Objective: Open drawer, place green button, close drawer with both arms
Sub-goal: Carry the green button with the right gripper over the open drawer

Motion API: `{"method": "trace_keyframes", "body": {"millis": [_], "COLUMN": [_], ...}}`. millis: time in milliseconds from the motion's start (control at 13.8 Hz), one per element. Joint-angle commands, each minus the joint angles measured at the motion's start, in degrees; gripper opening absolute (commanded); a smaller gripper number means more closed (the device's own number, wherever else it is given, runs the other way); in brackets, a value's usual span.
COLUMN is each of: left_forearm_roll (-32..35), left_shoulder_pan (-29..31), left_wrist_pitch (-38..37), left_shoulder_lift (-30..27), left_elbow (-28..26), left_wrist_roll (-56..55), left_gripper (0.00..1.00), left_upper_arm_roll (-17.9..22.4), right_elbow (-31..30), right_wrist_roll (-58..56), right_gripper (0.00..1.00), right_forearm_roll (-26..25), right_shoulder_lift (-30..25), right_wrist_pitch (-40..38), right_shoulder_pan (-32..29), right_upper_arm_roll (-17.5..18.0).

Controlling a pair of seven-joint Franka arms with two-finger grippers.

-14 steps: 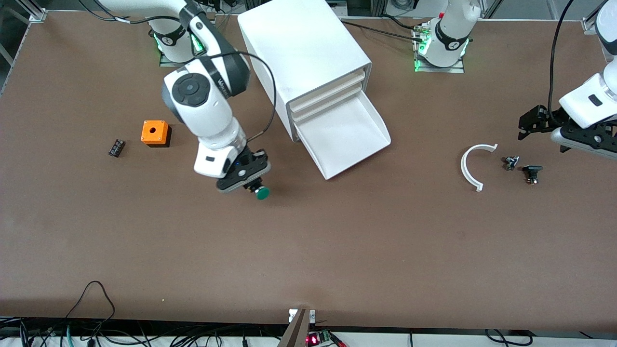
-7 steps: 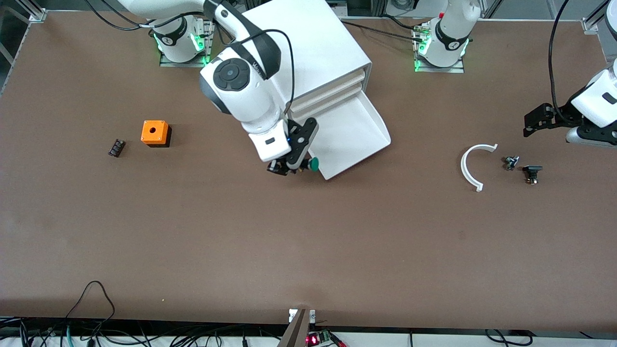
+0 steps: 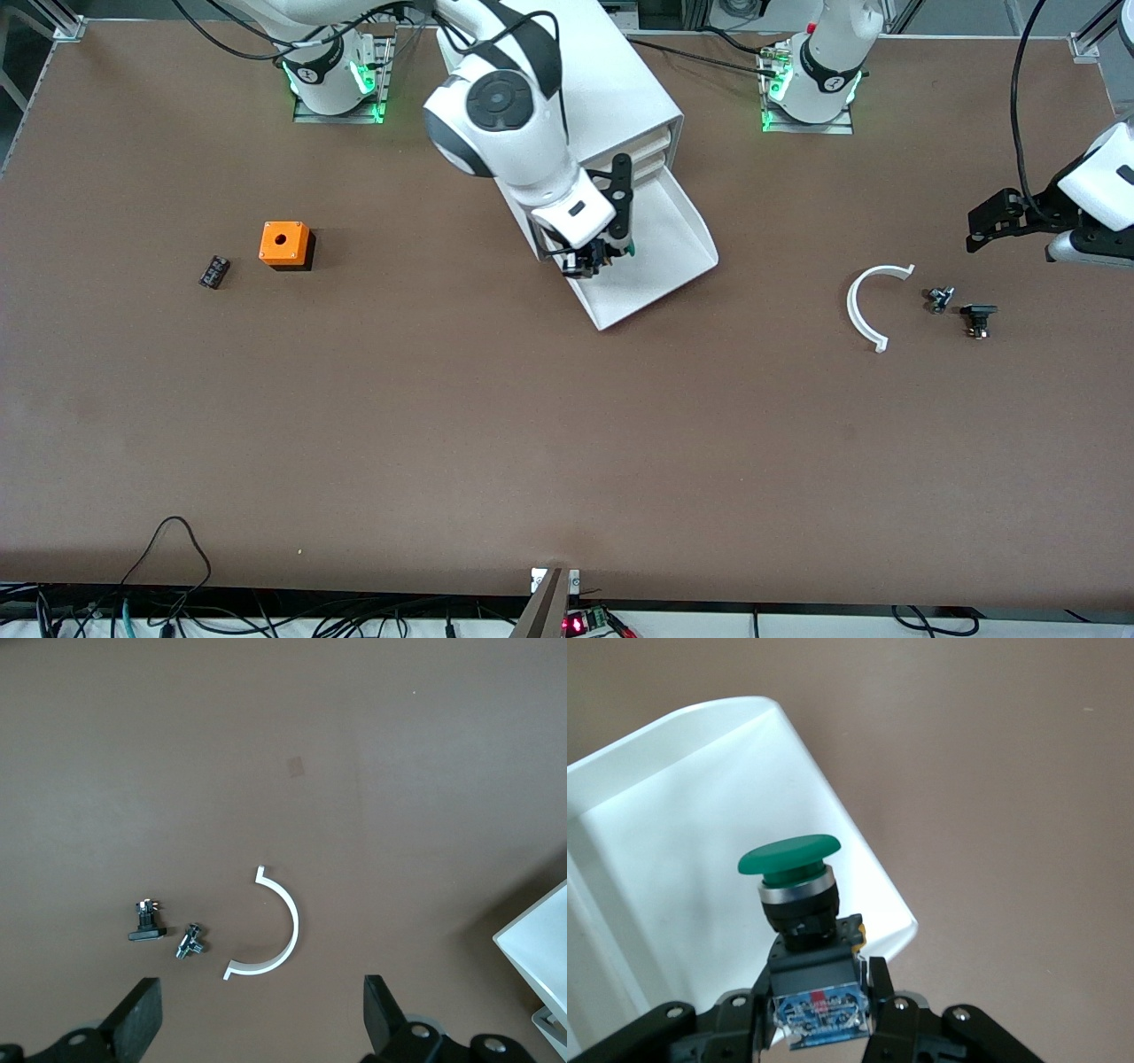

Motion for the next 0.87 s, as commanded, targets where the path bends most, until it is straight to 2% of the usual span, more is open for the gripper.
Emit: {"method": "trace_keyframes", "body": {"millis": [0, 362, 579, 796], "left_forearm_roll": [0.59, 0.59, 0.59, 0.59], "left_shoulder_pan": [-0.72, -0.81, -0.81, -0.81], "left_wrist_pitch": [-0.97, -0.97, -1.06, -1.06], "left_shoulder_lift": [-0.01, 0.08, 0.26, 0.26], "left_elbow": [1.14, 1.23, 1.67, 1.75], "left_wrist_roll": [-0.34, -0.52, -0.43, -0.52], "left_gripper": [1.0, 1.0, 1.0, 1.0], "left_upper_arm_roll": [0.34, 0.34, 0.34, 0.25], "right_elbow": [7.85, 7.85, 7.68, 7.59], "right_wrist_roll": [-1.66, -4.73, -5.44, -5.44], "right_gripper": [0.36, 0.36, 0.36, 0.36], "right_forearm_roll": [-3.65, -4.1, -6.2, -6.38], "right_shoulder_lift": [5.44, 9.12, 10.8, 11.77], "right_wrist_pitch": [-5.92, -5.66, -6.01, -6.1], "right_shoulder_pan": [3.88, 5.82, 7.05, 9.15], "right_upper_arm_roll": [0.28, 0.02, -0.07, -1.56]}}
